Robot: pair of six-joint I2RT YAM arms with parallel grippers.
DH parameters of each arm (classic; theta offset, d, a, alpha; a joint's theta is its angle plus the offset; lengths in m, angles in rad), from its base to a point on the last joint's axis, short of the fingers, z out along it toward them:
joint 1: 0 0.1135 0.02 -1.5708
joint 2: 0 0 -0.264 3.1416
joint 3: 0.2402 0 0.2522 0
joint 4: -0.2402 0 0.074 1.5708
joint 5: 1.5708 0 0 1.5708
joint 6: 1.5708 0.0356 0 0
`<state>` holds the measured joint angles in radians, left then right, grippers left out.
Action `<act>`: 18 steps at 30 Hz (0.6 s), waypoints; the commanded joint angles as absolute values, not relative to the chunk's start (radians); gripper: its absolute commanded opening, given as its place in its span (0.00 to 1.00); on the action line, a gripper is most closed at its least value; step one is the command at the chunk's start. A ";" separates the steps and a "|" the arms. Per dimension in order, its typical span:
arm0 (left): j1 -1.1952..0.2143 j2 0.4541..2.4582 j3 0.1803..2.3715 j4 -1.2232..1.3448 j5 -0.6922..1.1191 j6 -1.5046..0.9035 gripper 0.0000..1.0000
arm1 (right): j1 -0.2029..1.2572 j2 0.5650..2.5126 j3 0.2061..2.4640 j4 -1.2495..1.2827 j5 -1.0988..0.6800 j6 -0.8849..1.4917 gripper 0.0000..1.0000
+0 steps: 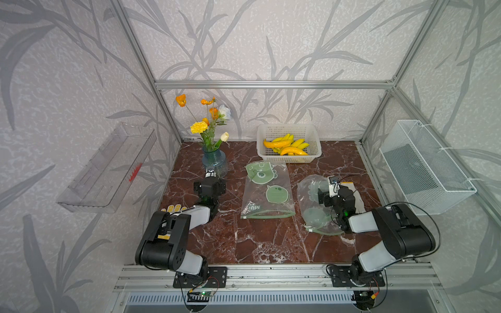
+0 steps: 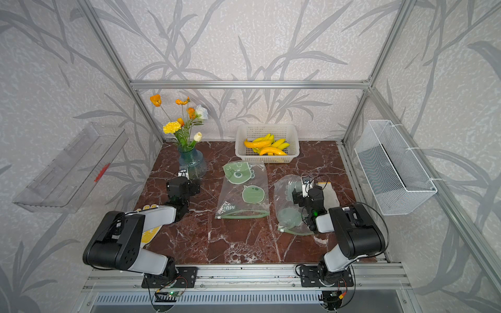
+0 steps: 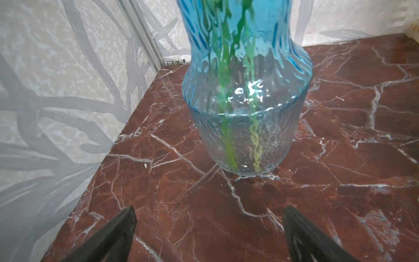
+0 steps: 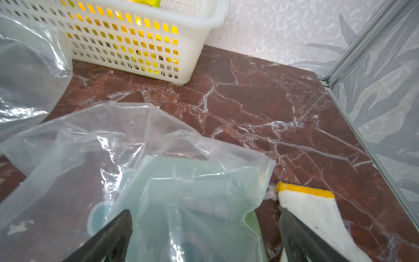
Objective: Open the zip-top bag and take out the banana
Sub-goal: Reset both arms
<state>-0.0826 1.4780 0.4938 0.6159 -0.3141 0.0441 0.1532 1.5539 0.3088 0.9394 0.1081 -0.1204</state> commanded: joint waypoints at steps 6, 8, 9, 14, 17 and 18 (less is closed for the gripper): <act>0.034 1.556 0.382 0.917 -0.069 -0.045 0.99 | 0.146 1.533 0.397 0.843 0.091 -0.105 0.99; 0.031 1.511 0.425 0.750 -0.079 -0.048 0.99 | 0.144 1.543 0.390 0.874 0.093 -0.102 0.99; 0.031 1.531 0.402 0.837 -0.074 -0.039 1.00 | 0.144 1.542 0.391 0.872 0.092 -0.101 0.99; 0.033 1.523 0.412 0.798 -0.077 -0.043 1.00 | 0.143 1.539 0.392 0.863 0.092 -0.103 0.99; 0.032 1.519 0.418 0.778 -0.077 -0.046 0.99 | 0.143 1.538 0.392 0.861 0.091 -0.101 0.99; 0.032 1.518 0.416 0.782 -0.075 -0.045 1.00 | 0.143 1.537 0.394 0.861 0.091 -0.103 0.99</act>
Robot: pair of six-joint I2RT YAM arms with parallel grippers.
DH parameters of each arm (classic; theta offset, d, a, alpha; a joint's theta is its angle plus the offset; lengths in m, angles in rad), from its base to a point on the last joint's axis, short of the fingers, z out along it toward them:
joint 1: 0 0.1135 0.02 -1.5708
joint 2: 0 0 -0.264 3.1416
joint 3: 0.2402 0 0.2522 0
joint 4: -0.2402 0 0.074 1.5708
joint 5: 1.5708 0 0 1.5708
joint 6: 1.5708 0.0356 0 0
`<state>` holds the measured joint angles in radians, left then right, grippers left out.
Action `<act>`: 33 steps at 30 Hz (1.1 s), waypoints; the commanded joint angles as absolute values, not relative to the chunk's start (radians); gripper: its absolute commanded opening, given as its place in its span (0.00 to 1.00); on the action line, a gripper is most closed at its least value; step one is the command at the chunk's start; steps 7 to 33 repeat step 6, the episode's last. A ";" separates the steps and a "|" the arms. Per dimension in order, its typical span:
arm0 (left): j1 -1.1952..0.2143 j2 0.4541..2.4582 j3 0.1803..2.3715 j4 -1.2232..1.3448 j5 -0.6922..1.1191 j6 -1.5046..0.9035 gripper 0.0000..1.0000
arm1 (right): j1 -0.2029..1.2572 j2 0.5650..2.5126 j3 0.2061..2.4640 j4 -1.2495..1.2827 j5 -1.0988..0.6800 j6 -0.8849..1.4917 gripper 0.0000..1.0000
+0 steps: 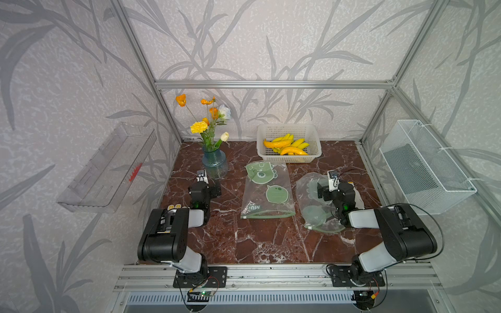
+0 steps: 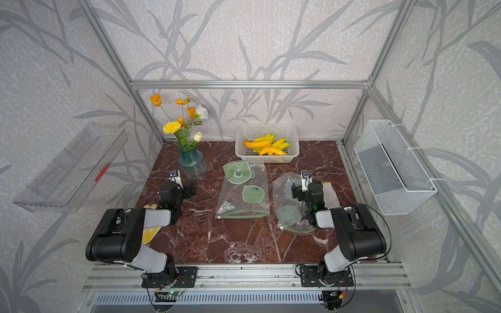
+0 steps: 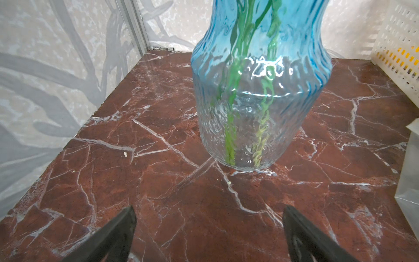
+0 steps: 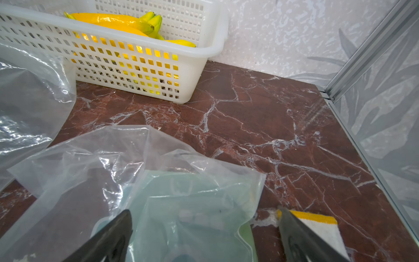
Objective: Open the zip-top bag and take out the banana
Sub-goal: Reset both arms
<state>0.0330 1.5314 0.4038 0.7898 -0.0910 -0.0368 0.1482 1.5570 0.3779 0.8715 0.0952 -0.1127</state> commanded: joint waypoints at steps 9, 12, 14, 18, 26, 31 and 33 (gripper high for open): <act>0.032 1.517 0.417 0.778 -0.076 -0.046 1.00 | 0.138 1.540 0.402 0.847 0.084 -0.098 0.99; 0.032 1.517 0.417 0.778 -0.076 -0.046 1.00 | 0.138 1.540 0.402 0.847 0.084 -0.098 0.99; 0.032 1.517 0.417 0.778 -0.076 -0.046 1.00 | 0.138 1.540 0.402 0.847 0.084 -0.098 0.99; 0.032 1.517 0.417 0.778 -0.076 -0.046 1.00 | 0.138 1.540 0.402 0.847 0.084 -0.098 0.99; 0.032 1.517 0.417 0.778 -0.076 -0.046 1.00 | 0.138 1.540 0.402 0.847 0.084 -0.098 0.99; 0.032 1.517 0.417 0.778 -0.076 -0.046 1.00 | 0.138 1.540 0.402 0.847 0.084 -0.098 0.99; 0.032 1.517 0.417 0.778 -0.076 -0.046 1.00 | 0.138 1.540 0.402 0.847 0.084 -0.098 0.99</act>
